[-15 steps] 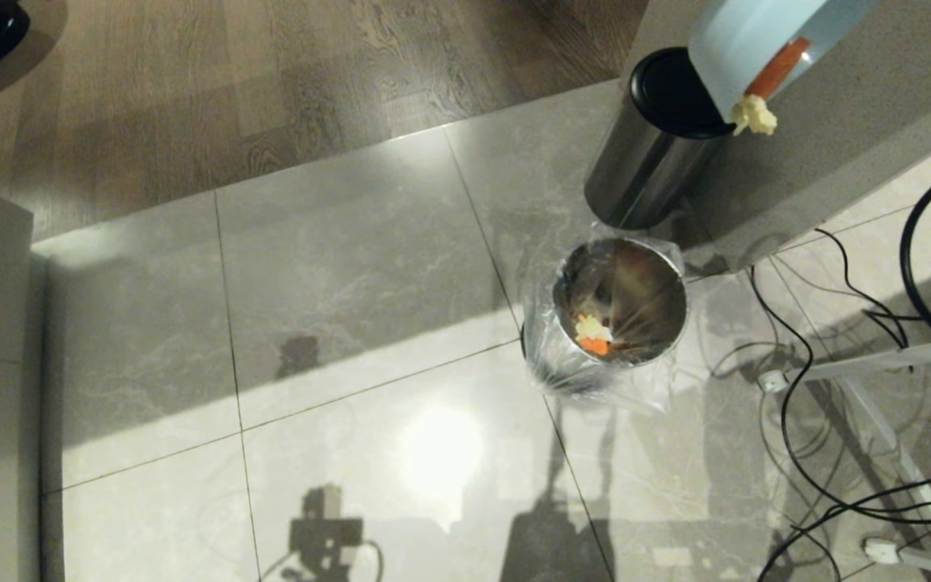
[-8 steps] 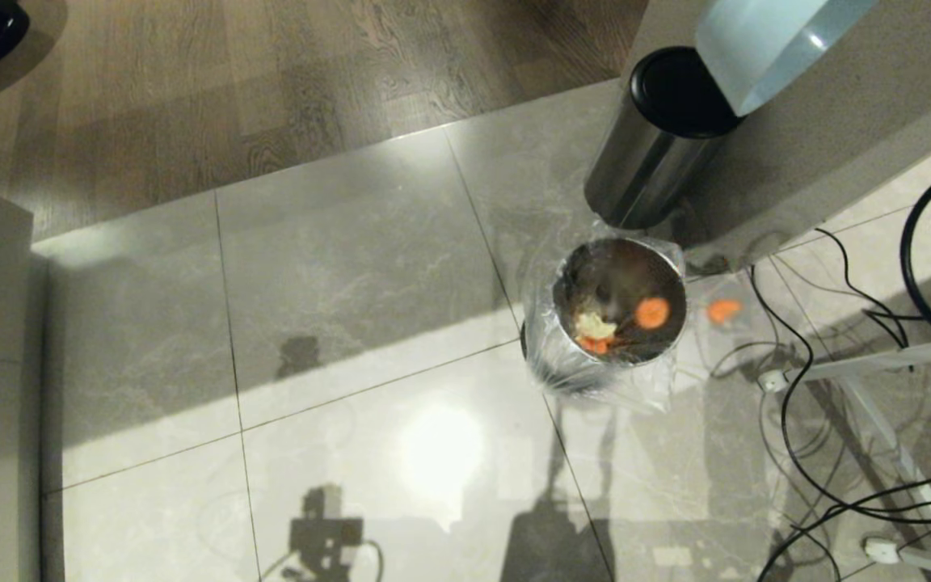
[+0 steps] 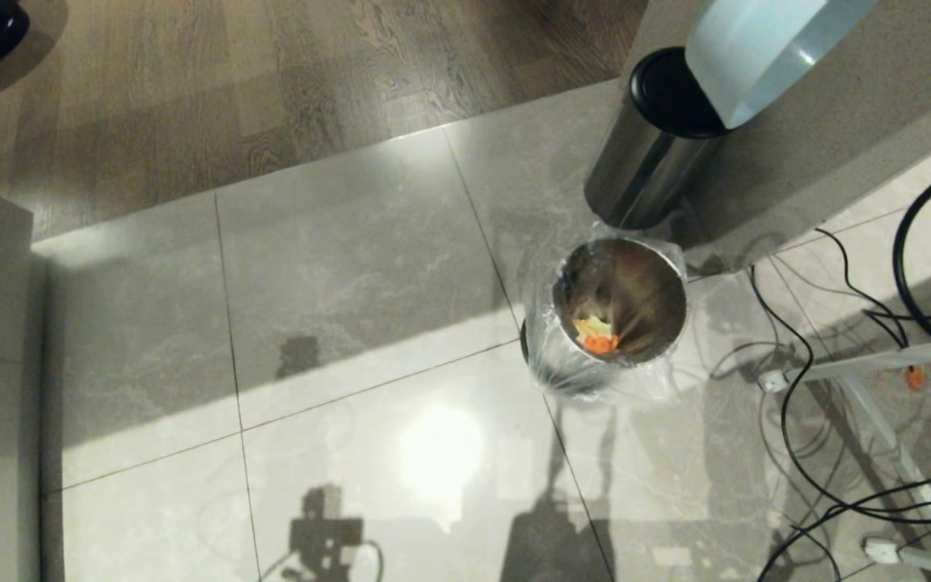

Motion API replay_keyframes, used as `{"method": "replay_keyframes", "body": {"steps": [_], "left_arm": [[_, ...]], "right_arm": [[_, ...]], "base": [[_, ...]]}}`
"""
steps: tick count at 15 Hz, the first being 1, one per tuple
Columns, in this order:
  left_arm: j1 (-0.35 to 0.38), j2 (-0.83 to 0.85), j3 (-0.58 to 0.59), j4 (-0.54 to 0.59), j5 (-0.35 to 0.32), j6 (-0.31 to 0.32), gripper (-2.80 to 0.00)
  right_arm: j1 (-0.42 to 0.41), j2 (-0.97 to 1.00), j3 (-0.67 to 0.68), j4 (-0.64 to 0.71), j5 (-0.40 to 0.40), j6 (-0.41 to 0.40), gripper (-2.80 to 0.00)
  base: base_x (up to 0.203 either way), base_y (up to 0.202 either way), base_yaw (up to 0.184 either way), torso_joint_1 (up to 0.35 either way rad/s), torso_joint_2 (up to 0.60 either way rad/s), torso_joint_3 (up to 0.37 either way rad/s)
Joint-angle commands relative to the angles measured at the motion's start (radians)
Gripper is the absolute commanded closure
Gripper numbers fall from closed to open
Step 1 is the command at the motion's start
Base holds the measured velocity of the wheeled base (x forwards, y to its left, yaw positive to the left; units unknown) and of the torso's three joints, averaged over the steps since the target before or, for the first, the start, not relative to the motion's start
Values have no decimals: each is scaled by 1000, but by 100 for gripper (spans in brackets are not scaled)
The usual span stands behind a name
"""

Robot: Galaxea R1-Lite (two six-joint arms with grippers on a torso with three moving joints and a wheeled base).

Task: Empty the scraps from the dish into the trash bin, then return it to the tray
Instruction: Pour the leftover food from the bowl into the trash can

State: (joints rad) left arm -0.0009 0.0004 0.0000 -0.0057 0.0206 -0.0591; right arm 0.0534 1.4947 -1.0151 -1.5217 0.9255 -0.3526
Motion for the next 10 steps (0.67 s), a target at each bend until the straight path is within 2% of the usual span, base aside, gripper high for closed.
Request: {"method": "replay_keyframes", "body": {"steps": [1,3,5,10], "left_arm": [[0,1,0,0,1,-1,0],[1,1,0,0,1,-1,0],[-1,1,0,0,1,-1,0],[0,1,0,0,1,-1,0]], "right_arm": [[-1,18,22,-48,5,-3,0],[-1,30,19,-46,-10,9,0],[3,47,-25,22,-14,-32,0],[34,109,-89,78,-13,-97,0]], "base": [[0,0,0,0,0,0],[0,0,0,0,0,0],[0,0,0,0,0,0],[0,0,0,0,0,0]]}}
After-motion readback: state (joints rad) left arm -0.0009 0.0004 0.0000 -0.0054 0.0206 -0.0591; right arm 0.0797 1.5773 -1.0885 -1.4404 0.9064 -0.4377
